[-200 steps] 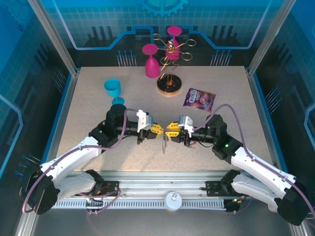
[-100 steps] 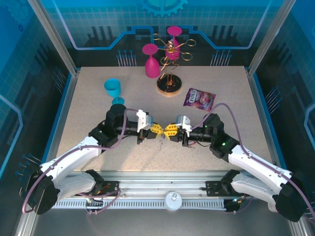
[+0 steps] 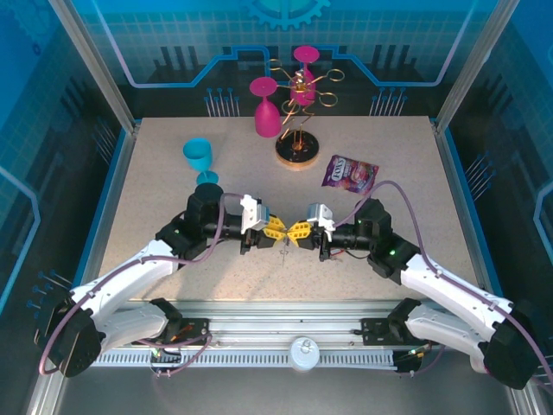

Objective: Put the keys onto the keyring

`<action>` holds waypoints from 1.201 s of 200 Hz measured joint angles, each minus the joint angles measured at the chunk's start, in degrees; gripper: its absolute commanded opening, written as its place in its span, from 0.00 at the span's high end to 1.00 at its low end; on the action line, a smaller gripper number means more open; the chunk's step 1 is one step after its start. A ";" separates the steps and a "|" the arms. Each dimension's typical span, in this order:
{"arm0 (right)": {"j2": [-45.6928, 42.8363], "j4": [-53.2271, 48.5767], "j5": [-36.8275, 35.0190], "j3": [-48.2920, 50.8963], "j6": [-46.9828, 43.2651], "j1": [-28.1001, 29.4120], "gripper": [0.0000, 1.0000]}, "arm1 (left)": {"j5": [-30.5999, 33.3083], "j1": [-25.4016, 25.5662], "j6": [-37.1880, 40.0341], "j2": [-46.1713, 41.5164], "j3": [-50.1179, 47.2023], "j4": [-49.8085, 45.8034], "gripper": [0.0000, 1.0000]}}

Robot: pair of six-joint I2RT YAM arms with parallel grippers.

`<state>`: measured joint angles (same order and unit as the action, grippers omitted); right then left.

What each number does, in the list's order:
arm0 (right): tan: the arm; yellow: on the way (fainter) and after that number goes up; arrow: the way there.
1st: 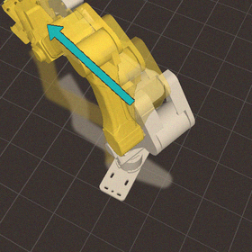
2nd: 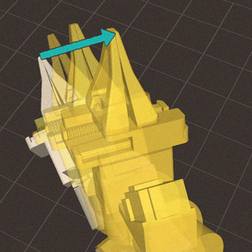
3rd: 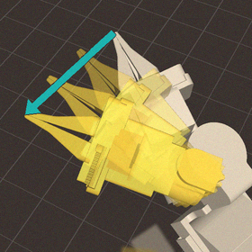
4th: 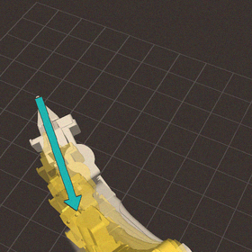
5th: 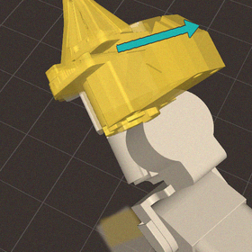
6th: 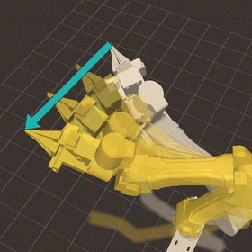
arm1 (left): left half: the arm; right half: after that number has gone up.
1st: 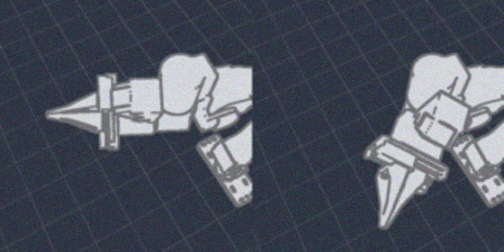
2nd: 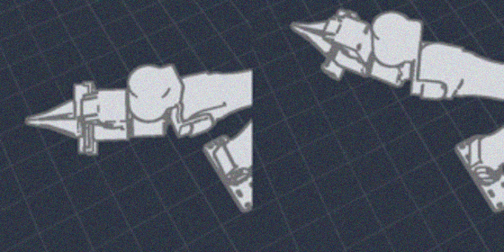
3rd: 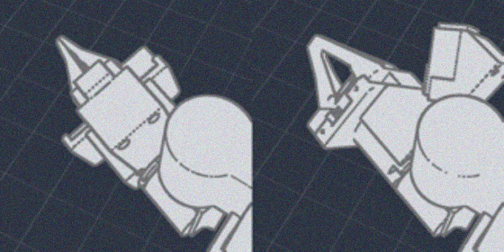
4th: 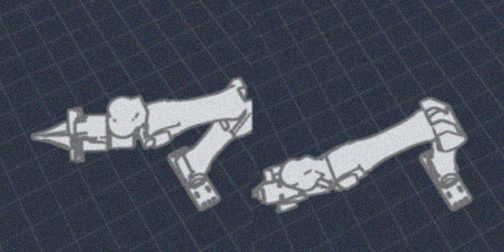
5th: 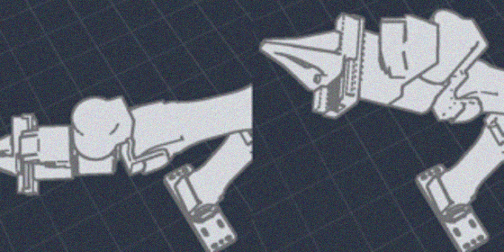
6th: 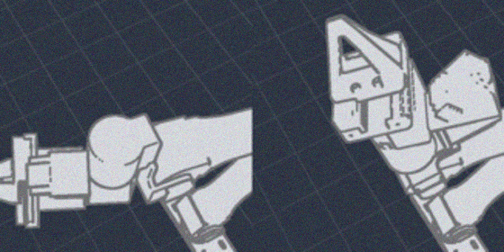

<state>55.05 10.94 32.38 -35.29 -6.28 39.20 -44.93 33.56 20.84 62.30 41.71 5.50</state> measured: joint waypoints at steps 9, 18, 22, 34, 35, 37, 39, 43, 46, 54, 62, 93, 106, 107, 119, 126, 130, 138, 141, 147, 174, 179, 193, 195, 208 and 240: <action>0.07 -2.62 -0.61 -1.27 -0.85 0.07 1.00 | 0.33 0.04 0.72 0.11 0.44 -1.99 0.72; 0.22 -5.46 -0.98 -2.82 -1.77 0.17 1.00 | 0.76 0.07 1.73 0.35 1.18 -4.07 0.73; 0.31 -6.93 -1.20 -3.67 -2.16 0.20 1.00 | 0.96 0.07 1.90 0.44 1.49 -4.87 0.73; 0.90 -10.75 -1.92 -6.12 -3.30 0.37 1.00 | 1.64 0.04 3.21 0.59 2.49 -7.48 0.74; 0.96 -11.02 -1.97 -6.29 -3.37 0.39 1.00 | 1.66 0.04 3.28 0.59 2.54 -7.58 0.74; 1.14 -11.67 -2.10 -6.73 -3.58 0.44 1.00 | 1.70 0.04 3.45 0.59 2.69 -8.02 0.74; 1.27 -12.17 -2.14 -7.08 -3.82 0.50 1.00 | 1.81 0.07 3.63 0.59 2.84 -8.41 0.74; 1.64 -13.64 -2.32 -8.07 -4.24 0.63 1.00 | 1.92 0.09 3.96 0.59 3.08 -9.03 0.74; 1.97 -14.67 -2.45 -8.72 -4.63 0.83 1.00 | 2.05 0.11 4.26 0.59 3.23 -9.55 0.74; 2.82 -17.20 -2.89 -10.43 -5.55 1.36 1.00 | 2.23 0.15 4.83 0.59 3.61 -10.60 0.74; 3.63 -19.32 -3.37 -11.80 -6.34 1.92 1.00 | 2.29 0.22 5.29 0.63 3.93 -11.69 0.74; 7.26 -28.15 -5.40 -17.38 -9.70 3.74 1.00 | 2.69 0.22 7.10 0.85 5.18 -15.47 0.82; 8.68 -31.45 -6.58 -19.63 -10.88 4.35 1.00 | 2.69 0.20 7.85 1.11 5.79 -17.00 0.90; 8.74 -31.65 -6.64 -19.74 -10.93 4.37 1.00 | 2.67 0.20 8.09 1.16 5.86 -17.11 0.90; 9.86 -34.27 -7.23 -21.46 -11.85 4.74 1.00 | 2.71 0.20 8.83 1.42 6.27 -18.34 0.96; 10.36 -35.63 -7.65 -22.29 -12.17 5.03 1.00 | 2.82 0.20 9.42 1.53 6.54 -19.12 0.98; 10.64 -36.28 -7.85 -22.73 -12.28 5.11 1.00 | 2.86 0.20 9.60 1.57 6.58 -19.39 1.00; 11.17 -37.53 -8.11 -23.58 -12.74 5.35 1.00 | 2.91 0.20 9.99 1.62 6.73 -19.96 1.00; 11.34 -38.03 -8.20 -23.89 -12.85 5.44 1.00 | 2.93 0.20 10.23 1.62 6.82 -20.28 1.00; 11.63 -38.71 -8.35 -24.35 -13.11 5.53 1.00 | 2.93 0.20 10.64 1.62 6.84 -20.59 1.00; 10.67 -37.73 -7.85 -23.43 -12.44 5.20 0.77 | 2.80 0.24 11.26 1.57 6.93 -20.52 1.00; 9.99 -36.74 -7.52 -22.58 -12.33 4.96 0.75 | 2.67 0.26 11.28 1.53 6.93 -20.22 1.00; 6.27 -31.87 -6.03 -18.01 -10.91 3.80 0.72 | 2.43 0.31 11.15 0.98 6.40 -18.78 1.00; 5.81 -31.17 -5.86 -17.40 -10.64 3.69 0.72 | 2.36 0.31 11.04 0.81 6.19 -18.36 1.00; 2.36 -26.86 -4.59 -12.87 -9.44 3.10 0.72 | 1.79 0.33 10.75 -0.44 4.50 -15.45 1.00; 0.74 -18.82 -2.69 -7.56 -6.47 3.10 0.73 | -0.02 0.37 10.60 -1.64 2.38 -11.41 1.00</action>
<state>55.79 -7.88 29.69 -42.85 -12.75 42.30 -44.95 33.93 31.44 60.66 44.10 -5.91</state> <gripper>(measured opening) 0.275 0.049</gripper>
